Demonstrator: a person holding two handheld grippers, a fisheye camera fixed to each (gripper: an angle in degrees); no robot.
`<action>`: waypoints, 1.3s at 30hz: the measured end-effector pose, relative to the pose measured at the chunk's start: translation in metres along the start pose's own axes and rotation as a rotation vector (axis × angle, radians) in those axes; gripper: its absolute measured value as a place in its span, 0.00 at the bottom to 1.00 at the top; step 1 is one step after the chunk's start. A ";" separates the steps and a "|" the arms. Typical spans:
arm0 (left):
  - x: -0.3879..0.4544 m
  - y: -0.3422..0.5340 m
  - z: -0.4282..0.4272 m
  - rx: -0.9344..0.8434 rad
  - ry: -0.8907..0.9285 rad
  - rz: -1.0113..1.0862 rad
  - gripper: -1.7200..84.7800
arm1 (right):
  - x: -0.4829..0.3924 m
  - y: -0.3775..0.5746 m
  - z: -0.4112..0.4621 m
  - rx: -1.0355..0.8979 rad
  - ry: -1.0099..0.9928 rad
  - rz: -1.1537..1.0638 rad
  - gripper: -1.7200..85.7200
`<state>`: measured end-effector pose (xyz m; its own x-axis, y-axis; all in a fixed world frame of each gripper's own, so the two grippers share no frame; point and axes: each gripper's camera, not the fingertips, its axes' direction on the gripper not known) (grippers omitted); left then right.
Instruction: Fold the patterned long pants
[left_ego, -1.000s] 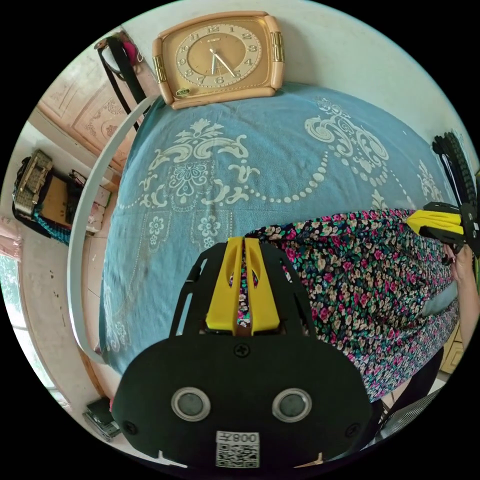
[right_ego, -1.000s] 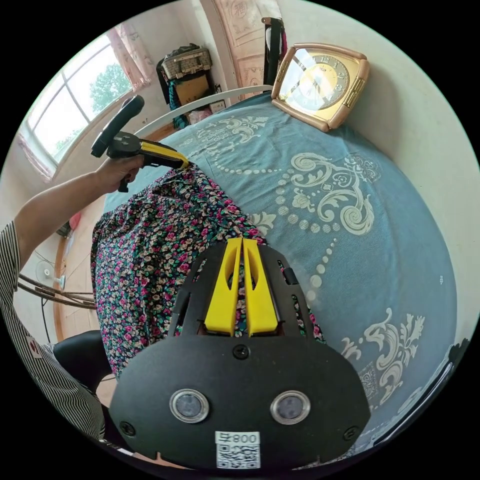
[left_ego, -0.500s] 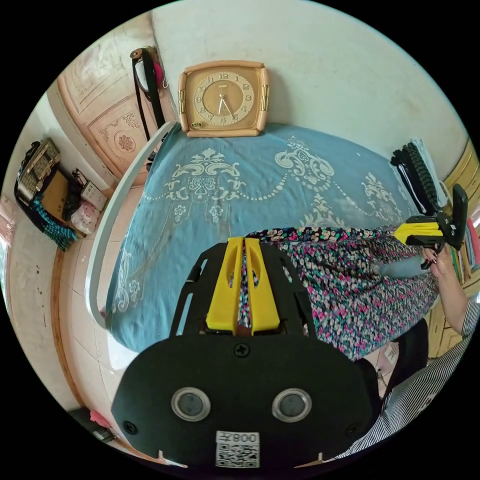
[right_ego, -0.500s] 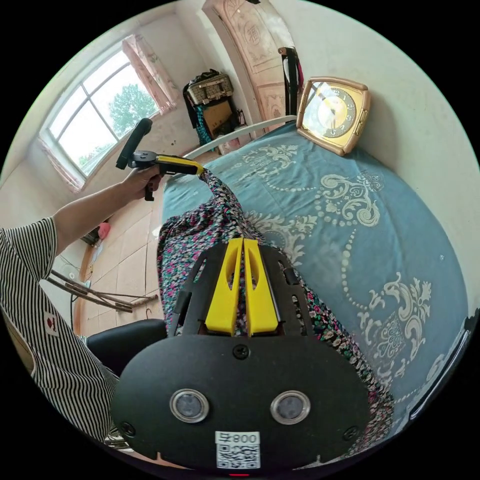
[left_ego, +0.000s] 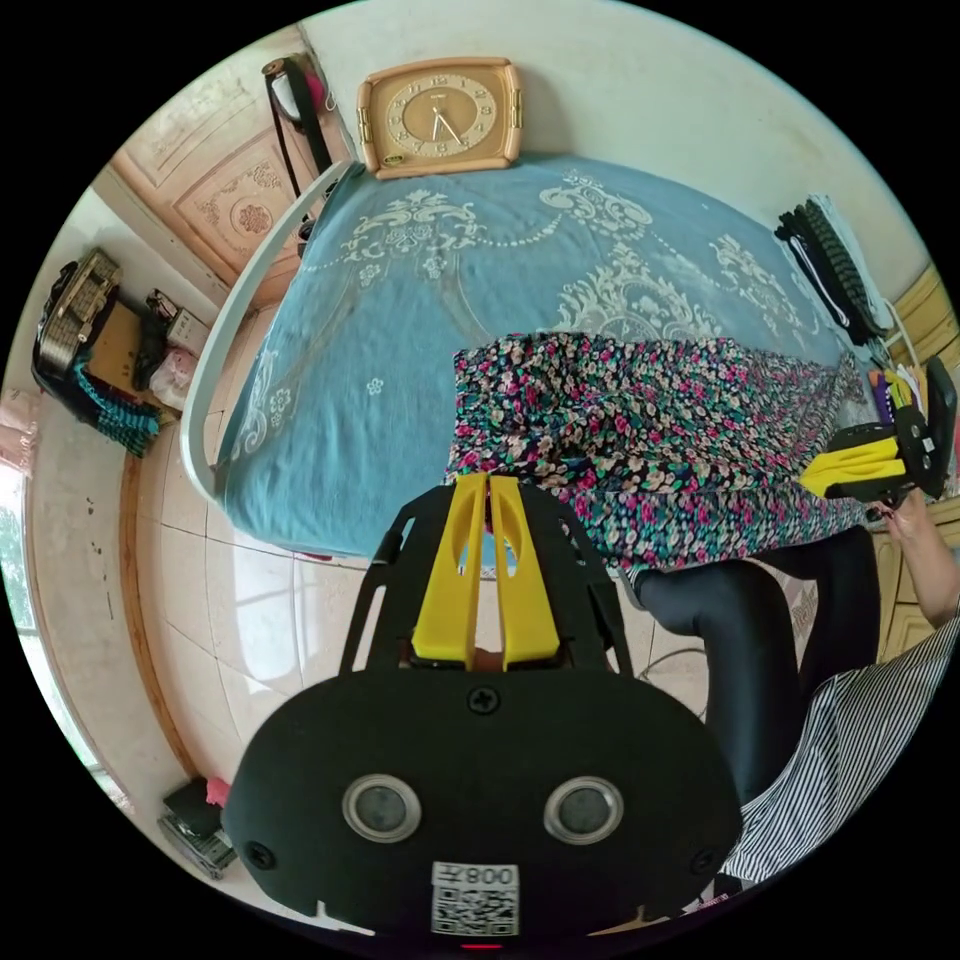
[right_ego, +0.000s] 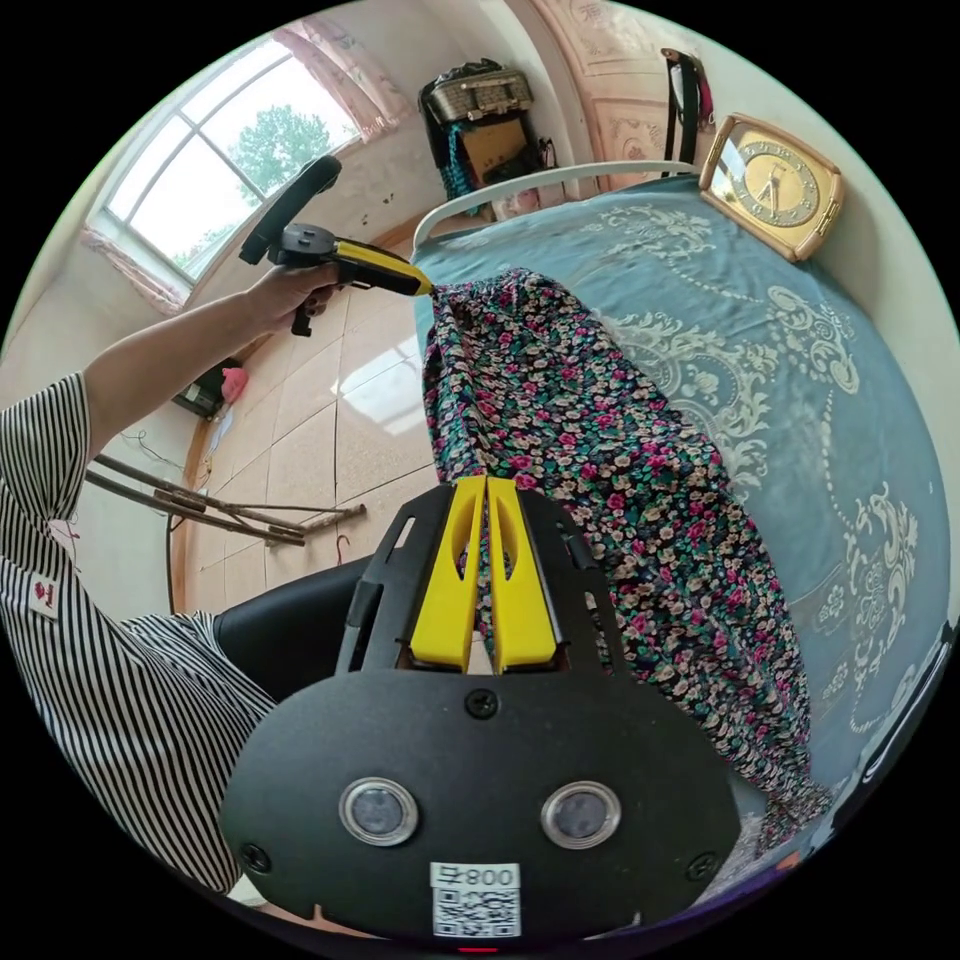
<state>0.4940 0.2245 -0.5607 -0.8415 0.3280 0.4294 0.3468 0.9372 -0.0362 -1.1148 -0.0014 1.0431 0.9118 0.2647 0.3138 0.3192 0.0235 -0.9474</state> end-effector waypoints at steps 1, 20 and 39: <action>0.001 0.009 -0.001 -0.007 -0.010 0.009 0.03 | -0.003 0.000 0.003 -0.004 -0.005 0.001 0.02; 0.016 0.094 0.001 -0.105 -0.088 0.031 0.03 | -0.036 -0.005 0.116 -0.143 -0.036 0.000 0.02; 0.047 0.174 -0.052 0.038 -0.166 -0.187 0.02 | -0.001 0.033 0.204 -0.157 -0.043 0.070 0.02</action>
<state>0.5366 0.3971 -0.4998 -0.9472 0.1604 0.2777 0.1653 0.9862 -0.0058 -1.1579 0.1956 0.9982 0.9224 0.3013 0.2416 0.2951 -0.1463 -0.9442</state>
